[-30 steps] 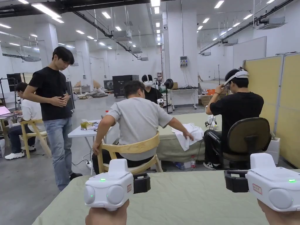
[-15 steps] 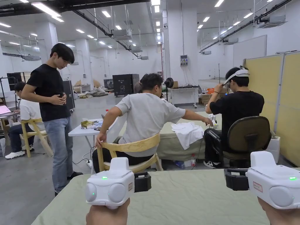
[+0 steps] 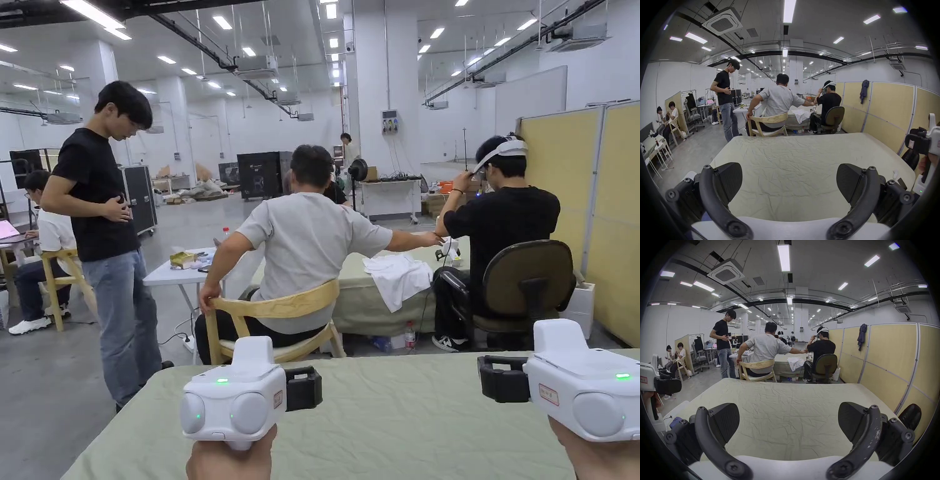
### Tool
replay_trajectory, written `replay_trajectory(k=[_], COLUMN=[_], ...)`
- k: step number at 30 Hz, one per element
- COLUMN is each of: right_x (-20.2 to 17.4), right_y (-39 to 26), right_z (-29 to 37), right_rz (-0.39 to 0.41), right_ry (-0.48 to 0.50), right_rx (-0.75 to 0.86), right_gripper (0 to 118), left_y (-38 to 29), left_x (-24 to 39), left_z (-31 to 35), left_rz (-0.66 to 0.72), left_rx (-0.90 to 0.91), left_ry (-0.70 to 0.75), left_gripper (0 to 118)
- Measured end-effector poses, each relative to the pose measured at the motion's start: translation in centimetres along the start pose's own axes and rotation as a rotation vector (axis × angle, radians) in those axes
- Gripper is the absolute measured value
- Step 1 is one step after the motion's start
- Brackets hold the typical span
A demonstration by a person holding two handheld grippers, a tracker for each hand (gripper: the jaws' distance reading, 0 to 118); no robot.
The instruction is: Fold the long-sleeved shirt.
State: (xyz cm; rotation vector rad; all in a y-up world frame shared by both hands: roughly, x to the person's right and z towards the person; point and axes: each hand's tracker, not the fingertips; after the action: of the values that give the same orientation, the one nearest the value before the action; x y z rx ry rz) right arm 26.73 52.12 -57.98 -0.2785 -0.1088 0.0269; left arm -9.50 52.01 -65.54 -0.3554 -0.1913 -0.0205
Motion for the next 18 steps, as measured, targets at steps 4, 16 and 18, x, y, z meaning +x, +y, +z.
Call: replay_trajectory(k=[4, 16, 18], right_x=[-0.3, -1.2, -1.3], right_y=[-0.3, -1.5, -1.5], right_z=[0.0, -0.9, -1.0], right_rz=[0.006, 0.009, 0.006], right_ry=[0.001, 0.014, 0.013], right_rx=[-0.006, -0.041, -0.042], right_gripper=[118, 118, 118], left_y=[0.1, -2.1, -2.4], left_x=[0.9, 1.5, 1.6], left_z=[0.3, 1.7, 1.7], left_rz=[-0.028, -0.049, -0.033], left_rx=[0.042, 0.008, -0.004], left_ry=[0.133, 0.126, 0.119], left_gripper=[115, 113, 113])
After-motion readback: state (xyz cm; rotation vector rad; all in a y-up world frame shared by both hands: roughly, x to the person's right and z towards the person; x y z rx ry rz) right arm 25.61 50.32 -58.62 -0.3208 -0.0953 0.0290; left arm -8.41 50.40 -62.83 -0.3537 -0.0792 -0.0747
